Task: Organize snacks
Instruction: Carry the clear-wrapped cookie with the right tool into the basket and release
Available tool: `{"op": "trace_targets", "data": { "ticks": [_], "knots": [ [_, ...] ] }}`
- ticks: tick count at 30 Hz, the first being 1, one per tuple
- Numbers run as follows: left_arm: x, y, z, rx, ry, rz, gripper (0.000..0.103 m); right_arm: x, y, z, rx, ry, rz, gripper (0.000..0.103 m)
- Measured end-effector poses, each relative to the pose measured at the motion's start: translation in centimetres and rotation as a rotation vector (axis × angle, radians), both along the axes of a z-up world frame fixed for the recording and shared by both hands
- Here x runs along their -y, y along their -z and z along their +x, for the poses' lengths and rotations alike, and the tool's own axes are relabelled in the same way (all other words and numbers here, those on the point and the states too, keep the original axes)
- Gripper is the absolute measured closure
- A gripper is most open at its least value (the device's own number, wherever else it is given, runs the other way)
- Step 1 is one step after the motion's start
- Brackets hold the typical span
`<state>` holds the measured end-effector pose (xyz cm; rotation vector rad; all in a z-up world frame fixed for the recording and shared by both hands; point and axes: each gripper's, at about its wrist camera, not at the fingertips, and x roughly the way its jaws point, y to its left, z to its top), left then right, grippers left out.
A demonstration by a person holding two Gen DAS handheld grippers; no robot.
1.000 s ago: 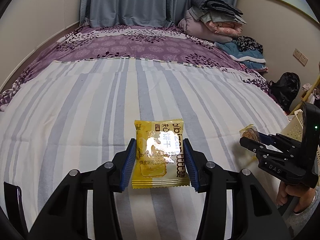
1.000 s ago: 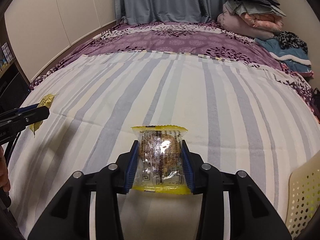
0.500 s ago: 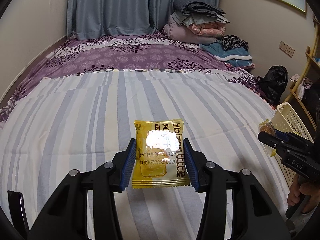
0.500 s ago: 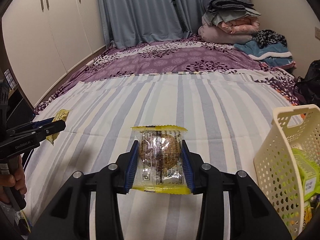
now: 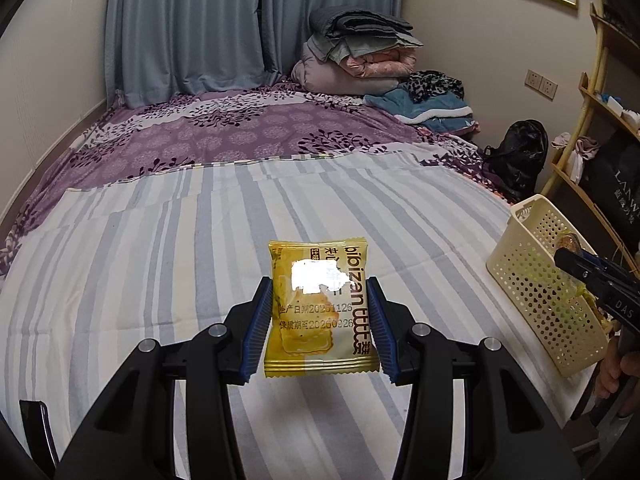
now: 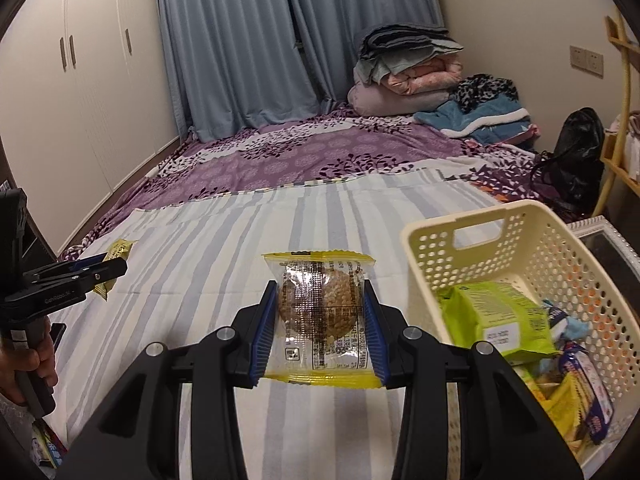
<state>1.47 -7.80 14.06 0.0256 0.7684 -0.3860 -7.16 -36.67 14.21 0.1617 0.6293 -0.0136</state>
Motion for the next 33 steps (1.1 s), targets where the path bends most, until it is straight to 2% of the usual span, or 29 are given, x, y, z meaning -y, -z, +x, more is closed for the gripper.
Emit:
{"op": "trace_targets", "data": {
  "ticks": [9,17,22,24,25,33],
  "knots": [
    [3.3,-1.0,-1.1,0.015,0.075,-0.002,0.056,6.4,-0.6,-5.0,0.014,0.167,-0.023,0.063],
    [5.6,-1.7,-1.9,0.034,0.123,0.009,0.056,11.5,1.3,-7.4,-0.032,0.296,0.0,0.063],
    [7.2,-2.1,-2.5,0.041,0.156,0.02,0.056,13.0,2.5,-8.3,-0.052,0.345,0.021,0.062],
    [7.7,-2.2,-2.7,0.043,0.169,0.023,0.056,13.5,2.7,-8.7,-0.043,0.357,0.045,0.053],
    [8.0,-2.2,-2.8,0.044,0.176,0.025,0.056,13.8,2.7,-8.9,-0.033,0.368,0.052,0.044],
    [11.4,-2.9,-3.9,0.058,0.254,0.035,0.056,14.8,2.4,-10.6,0.008,0.41,0.067,0.044]
  ]
}}
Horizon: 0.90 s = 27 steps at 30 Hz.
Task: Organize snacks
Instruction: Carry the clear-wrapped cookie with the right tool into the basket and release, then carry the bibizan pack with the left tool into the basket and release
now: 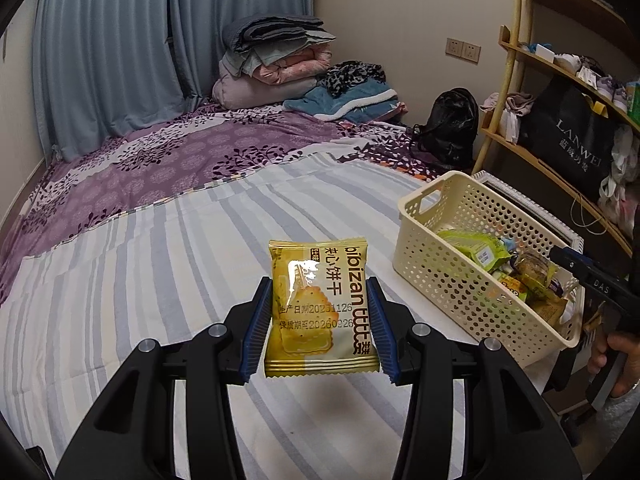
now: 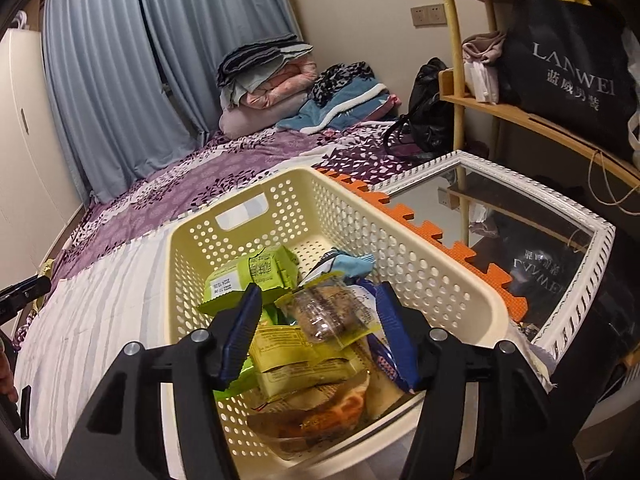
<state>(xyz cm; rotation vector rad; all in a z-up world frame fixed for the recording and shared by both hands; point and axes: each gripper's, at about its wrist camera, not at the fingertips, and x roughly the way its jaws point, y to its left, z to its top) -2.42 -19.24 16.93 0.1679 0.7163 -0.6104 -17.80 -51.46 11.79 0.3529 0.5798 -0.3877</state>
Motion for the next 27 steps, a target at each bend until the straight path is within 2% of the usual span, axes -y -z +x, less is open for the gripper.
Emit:
{"op": "trace_targets", "data": {
  "ticks": [4,7,11,16,27],
  "knots": [
    [2.6,-0.2,-0.7,-0.017,0.064,-0.012,0.055,0.4,-0.3,-0.9,0.024,0.016,0.001,0.044],
    [5.1,-0.4,-1.5,-0.013,0.122,-0.006,0.056,0.4,-0.6,-1.7,0.045,0.031,-0.013,0.038],
    [8.4,-0.4,-2.6,-0.021,0.203,-0.005,0.056,0.4,-0.8,-2.7,0.059,0.045,-0.046,0.036],
    [12.4,0.0,-4.2,-0.033,0.301,-0.001,0.056,1.2,-0.7,-3.8,0.07,0.07,-0.038,0.032],
    [18.9,1.5,-5.9,-0.069,0.432,0.012,0.056,2.4,0.4,-5.2,0.059,0.097,-0.012,0.031]
  ]
}}
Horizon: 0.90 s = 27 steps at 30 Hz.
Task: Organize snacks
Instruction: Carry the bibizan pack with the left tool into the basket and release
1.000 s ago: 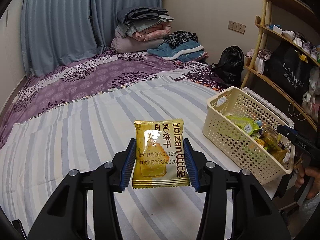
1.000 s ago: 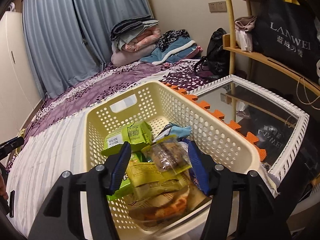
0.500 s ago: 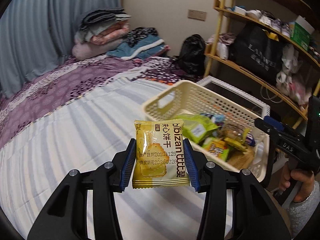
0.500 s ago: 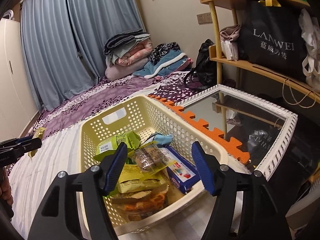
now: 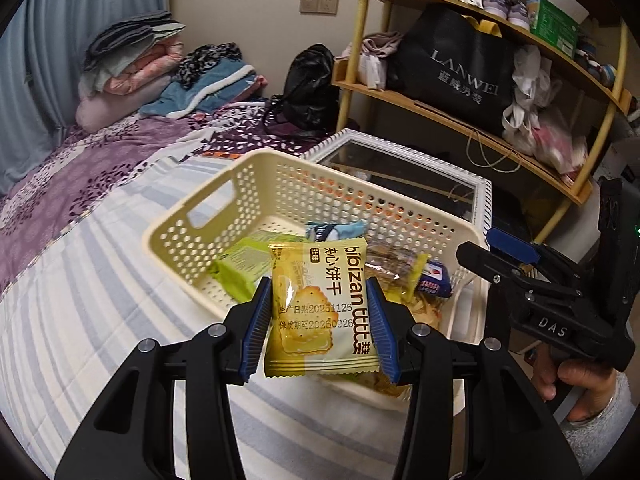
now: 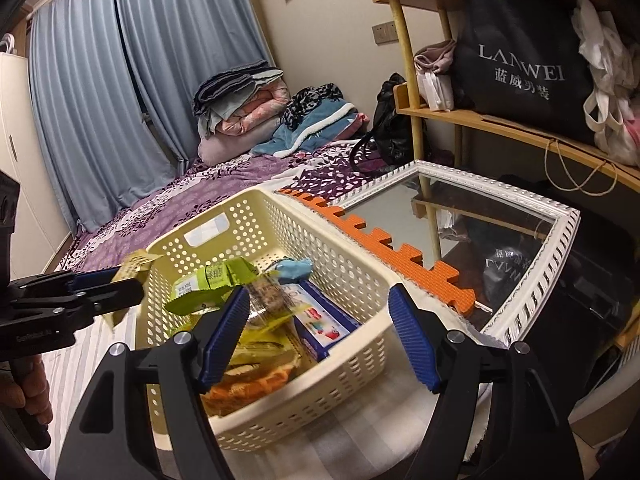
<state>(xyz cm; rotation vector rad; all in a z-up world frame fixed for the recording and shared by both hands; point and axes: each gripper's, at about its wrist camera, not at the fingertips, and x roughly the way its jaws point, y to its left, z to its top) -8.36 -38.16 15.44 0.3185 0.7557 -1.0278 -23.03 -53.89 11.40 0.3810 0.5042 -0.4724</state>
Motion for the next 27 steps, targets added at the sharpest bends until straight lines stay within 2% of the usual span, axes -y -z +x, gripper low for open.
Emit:
{"op": "trace_targets", "data": {
  "ticks": [4,5,6,7,8,14,19,27],
  "knots": [
    [1.4,0.8,-0.2,-0.003,0.027,0.013,0.054,0.4,0.1,-0.3,0.002,0.012,0.008,0.031],
    [1.7,1.1,-0.1,-0.01,0.035,0.019,0.047,0.5,0.1,-0.4,0.003,0.013,0.008,0.031],
    [1.9,1.3,-0.1,-0.017,0.036,0.024,0.024,0.5,0.1,-0.4,0.005,0.014,0.007,0.031],
    [1.8,1.6,0.0,-0.019,0.029,0.024,0.012,0.5,0.0,-0.4,0.006,0.014,0.008,0.031],
    [1.6,1.6,0.0,-0.012,0.019,0.015,0.007,0.5,0.0,-0.4,0.007,0.014,0.008,0.031],
    [0.4,1.8,0.7,0.004,-0.019,0.028,0.007,0.4,-0.1,-0.2,0.016,0.013,0.013,0.028],
    [-0.3,2.0,1.3,0.041,-0.054,0.069,0.007,-0.1,-0.4,0.1,0.019,-0.004,0.005,0.028],
    [0.7,3.8,1.7,0.057,-0.043,0.14,0.006,-0.6,-0.7,0.1,0.017,-0.012,-0.007,0.028]
  ]
}}
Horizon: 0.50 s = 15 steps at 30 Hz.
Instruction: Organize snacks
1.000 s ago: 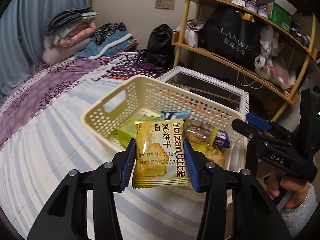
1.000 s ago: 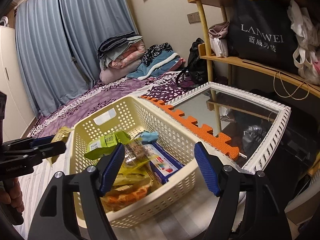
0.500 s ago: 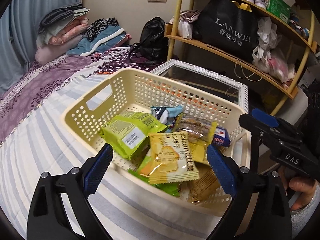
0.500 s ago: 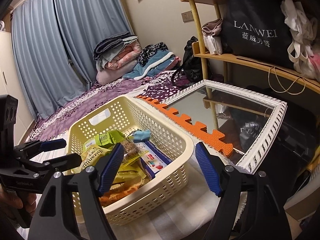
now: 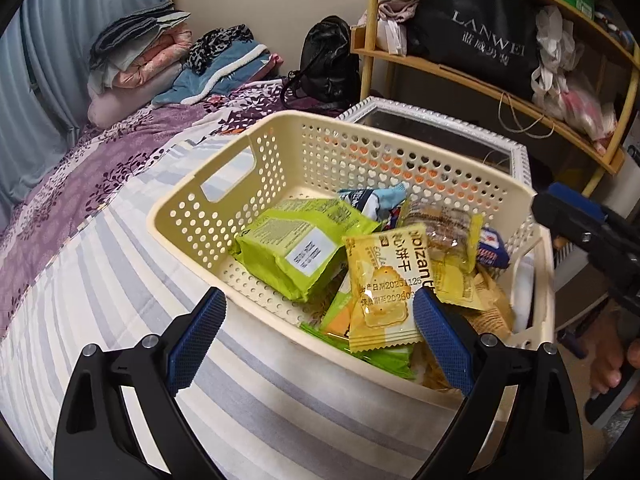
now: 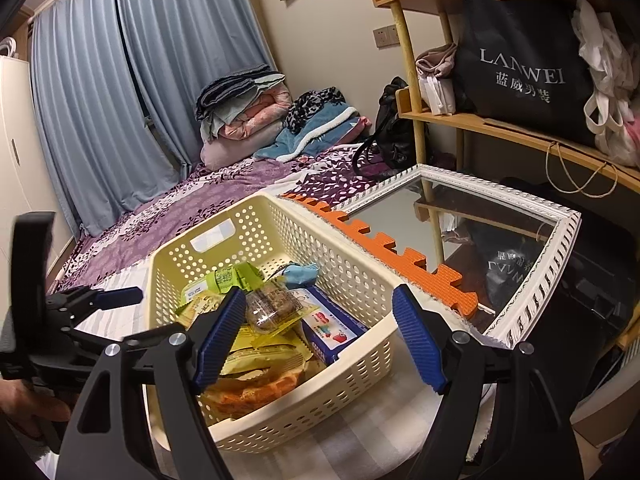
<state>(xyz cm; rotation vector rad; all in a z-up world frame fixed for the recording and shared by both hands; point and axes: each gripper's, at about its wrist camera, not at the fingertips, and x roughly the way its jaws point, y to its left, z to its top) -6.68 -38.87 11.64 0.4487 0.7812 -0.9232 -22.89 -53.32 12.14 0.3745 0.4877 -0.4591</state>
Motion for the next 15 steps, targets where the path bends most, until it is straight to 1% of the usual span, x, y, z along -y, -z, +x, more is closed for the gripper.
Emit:
{"op": "trace_targets", "data": {
  "ticks": [3,6,7,10,12,13,15],
  "knots": [
    [0.3,0.6,0.4,0.024,-0.02,0.022,0.004,-0.2,-0.2,-0.2,-0.002,0.001,-0.005,0.028],
    [0.1,0.9,1.1,-0.006,-0.039,0.02,0.004,-0.3,-0.3,-0.4,0.0,0.006,-0.006,0.025],
    [0.1,0.8,1.2,-0.012,-0.044,0.017,0.004,-0.4,-0.4,-0.5,0.002,0.007,-0.008,0.022],
    [0.0,0.6,1.0,-0.004,-0.041,0.019,0.004,-0.6,-0.7,-0.6,0.002,0.006,-0.018,0.022],
    [-0.2,0.3,0.8,0.003,-0.043,0.018,0.004,-0.8,-0.9,-0.6,0.0,0.002,-0.023,0.018],
    [-0.3,0.2,0.7,0.006,-0.043,0.015,0.004,-0.9,-0.9,-0.6,0.0,0.002,-0.024,0.012],
    [-0.6,-0.2,0.5,0.016,-0.046,0.009,0.004,-1.1,-1.1,-0.7,-0.004,0.0,-0.025,0.01]
  ]
}}
